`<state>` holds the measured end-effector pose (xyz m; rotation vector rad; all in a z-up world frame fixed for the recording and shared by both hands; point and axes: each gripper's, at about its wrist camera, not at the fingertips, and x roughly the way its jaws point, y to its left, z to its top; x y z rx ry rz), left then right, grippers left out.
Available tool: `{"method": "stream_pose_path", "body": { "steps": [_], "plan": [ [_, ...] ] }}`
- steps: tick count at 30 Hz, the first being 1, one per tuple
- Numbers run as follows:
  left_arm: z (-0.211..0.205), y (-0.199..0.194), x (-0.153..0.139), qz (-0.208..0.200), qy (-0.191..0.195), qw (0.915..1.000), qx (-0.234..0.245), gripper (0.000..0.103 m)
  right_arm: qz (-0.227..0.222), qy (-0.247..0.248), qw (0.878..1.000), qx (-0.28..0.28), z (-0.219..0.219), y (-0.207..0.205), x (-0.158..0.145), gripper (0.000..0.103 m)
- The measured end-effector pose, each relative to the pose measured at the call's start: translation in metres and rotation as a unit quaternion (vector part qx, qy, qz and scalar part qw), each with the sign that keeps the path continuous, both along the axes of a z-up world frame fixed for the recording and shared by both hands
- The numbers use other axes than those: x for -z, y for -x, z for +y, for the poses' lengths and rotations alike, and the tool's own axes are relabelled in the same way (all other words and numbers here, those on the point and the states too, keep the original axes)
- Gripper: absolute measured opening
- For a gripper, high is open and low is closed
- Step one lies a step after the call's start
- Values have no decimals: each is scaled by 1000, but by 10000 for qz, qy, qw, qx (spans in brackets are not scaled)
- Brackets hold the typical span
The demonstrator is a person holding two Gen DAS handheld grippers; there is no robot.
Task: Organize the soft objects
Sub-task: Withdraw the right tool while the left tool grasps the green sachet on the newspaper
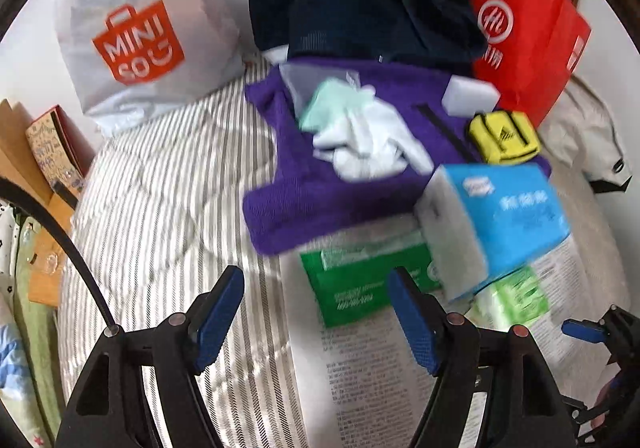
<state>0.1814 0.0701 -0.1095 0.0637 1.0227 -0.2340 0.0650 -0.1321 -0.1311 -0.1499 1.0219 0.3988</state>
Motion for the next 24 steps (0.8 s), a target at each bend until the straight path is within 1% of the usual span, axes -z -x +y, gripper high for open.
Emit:
{"method": "stream_pose_path", "body": {
  "steps": [2, 4, 5, 8, 9, 10, 11, 14, 18, 23, 24],
  "plan": [
    [-2, -1, 9, 85, 106, 9999, 61, 73, 36, 26, 10000, -26, 4, 1, 5, 70],
    [-5, -2, 14, 94, 112, 9998, 158, 73, 71, 32, 10000, -28, 6, 2, 9, 70],
    [-7, -2, 15, 58, 82, 9996, 257, 73, 92, 54, 9999, -32, 6, 1, 10, 70],
    [-16, 5, 12, -266, -30, 9970, 727, 73, 74, 169, 9998, -56, 7, 2, 13, 70],
    [-21, 6, 13, -331, -100, 9948, 961, 73, 75, 189, 9998, -53, 6, 2, 13, 70],
    [-23, 7, 13, -371, -165, 9937, 1041, 73, 86, 208, 9997, -29, 4, 1, 14, 70],
    [-28, 8, 13, -472, -259, 9911, 1220, 73, 104, 205, 9997, 5, 2, 0, 15, 70],
    [-35, 9, 12, -632, -373, 9846, 1588, 80, 177, 129, 9997, 144, -7, -1, 16, 70],
    [-47, 5, 20, -553, -616, 9763, 2000, 80, 196, 73, 9993, 317, -19, -2, 17, 70],
    [-59, -2, 32, -494, -941, 9669, 2320, 80, 213, 7, 9985, 502, -32, -7, 19, 70],
    [-61, -3, 34, -479, -1017, 9645, 2391, 82, 214, 8, 9984, 530, -34, -9, 19, 70]
  ]
}}
